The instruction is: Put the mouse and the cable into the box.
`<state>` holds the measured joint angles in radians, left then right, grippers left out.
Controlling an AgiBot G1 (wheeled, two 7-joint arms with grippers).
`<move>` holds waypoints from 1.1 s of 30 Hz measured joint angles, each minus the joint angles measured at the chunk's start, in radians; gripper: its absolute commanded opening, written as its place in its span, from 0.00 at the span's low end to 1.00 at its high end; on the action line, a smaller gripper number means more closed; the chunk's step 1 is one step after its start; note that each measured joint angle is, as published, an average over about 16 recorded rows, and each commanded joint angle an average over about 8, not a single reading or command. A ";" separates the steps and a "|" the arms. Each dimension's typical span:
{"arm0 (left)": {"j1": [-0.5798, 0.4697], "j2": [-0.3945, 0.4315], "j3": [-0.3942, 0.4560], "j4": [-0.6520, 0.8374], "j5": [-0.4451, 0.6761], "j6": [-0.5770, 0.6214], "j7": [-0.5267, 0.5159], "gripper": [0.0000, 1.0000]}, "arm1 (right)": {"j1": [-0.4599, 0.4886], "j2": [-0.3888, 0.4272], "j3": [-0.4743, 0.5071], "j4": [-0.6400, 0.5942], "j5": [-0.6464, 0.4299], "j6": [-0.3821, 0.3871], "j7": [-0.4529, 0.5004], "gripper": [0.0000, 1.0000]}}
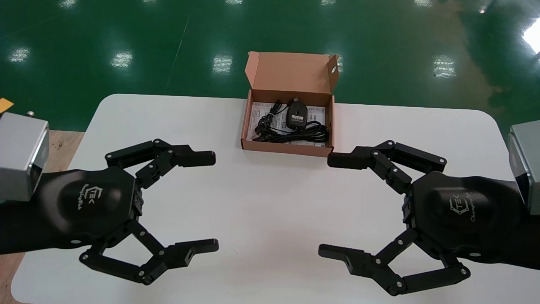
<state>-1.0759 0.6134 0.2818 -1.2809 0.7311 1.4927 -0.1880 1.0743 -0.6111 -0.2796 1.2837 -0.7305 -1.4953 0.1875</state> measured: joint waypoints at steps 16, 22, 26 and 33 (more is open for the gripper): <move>0.000 0.000 0.000 0.000 0.000 0.000 0.000 1.00 | 0.000 0.000 0.000 0.000 0.000 0.000 0.000 1.00; 0.000 0.000 0.000 0.000 0.000 0.000 0.000 1.00 | 0.000 0.000 0.000 0.000 0.000 0.000 0.000 1.00; 0.000 0.000 0.000 0.000 0.000 0.000 0.000 1.00 | 0.000 0.000 0.000 0.000 0.000 0.000 0.000 1.00; 0.000 0.000 0.000 0.000 0.000 0.000 0.000 1.00 | 0.000 0.000 0.000 0.000 0.000 0.000 0.000 1.00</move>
<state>-1.0759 0.6134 0.2817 -1.2808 0.7311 1.4928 -0.1880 1.0743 -0.6111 -0.2796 1.2837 -0.7305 -1.4953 0.1875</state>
